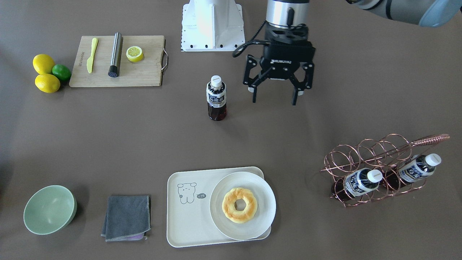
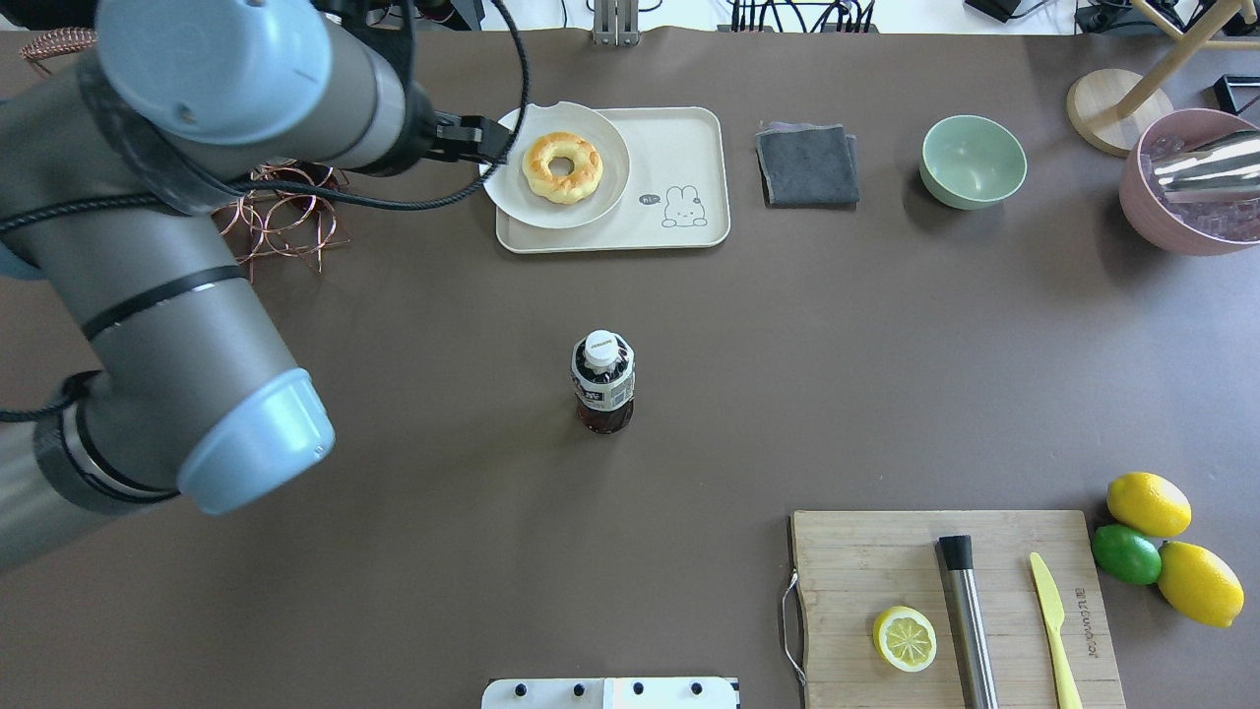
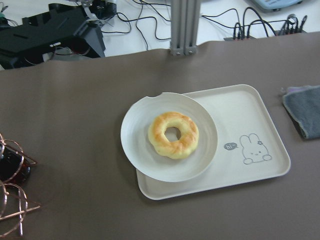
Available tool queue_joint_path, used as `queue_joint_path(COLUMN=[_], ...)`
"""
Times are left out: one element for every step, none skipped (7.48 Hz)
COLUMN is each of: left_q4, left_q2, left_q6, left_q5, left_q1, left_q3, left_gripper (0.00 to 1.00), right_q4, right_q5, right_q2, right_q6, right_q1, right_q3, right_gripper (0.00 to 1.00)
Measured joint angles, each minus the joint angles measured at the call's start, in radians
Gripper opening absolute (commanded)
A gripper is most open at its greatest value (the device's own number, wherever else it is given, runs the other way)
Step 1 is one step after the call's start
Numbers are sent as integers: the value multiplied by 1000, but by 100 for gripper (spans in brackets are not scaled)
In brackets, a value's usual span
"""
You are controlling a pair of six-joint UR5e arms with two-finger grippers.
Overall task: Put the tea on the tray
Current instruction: 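Withdraw the left arm to rest while the right arm reaches toward the bottle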
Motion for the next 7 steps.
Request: queue_joint_path(left_q4=[-105,-203,-252,-276,-305,-356,-392], left_q2=[98,191,254,291,329,383,416], left_q6=[12,32,107,159,206,276,330], left_q5=[-21,-43,-92,-177,-276,-335,-361], left_q1=[-74,-165,-263,-377,-482,-554,-602], left_q3=[-4,-5,-5,6,20,37,75], left_gripper=[97,97,97,97,97,97,97], right_q4=[1,1,1,2,2,3,3], right_q5=[18,33,44,48,48,36,-29], right_q2=[19,33,43,82,125,167,217], right_q6=[13,29,73,169,265,333,386], right_q1=[-6,-26,-76,-131,-195,-260,-338], right_q3=[14,51,112,161,211,255,291], right_gripper=[100,100,100,100,100,100,100])
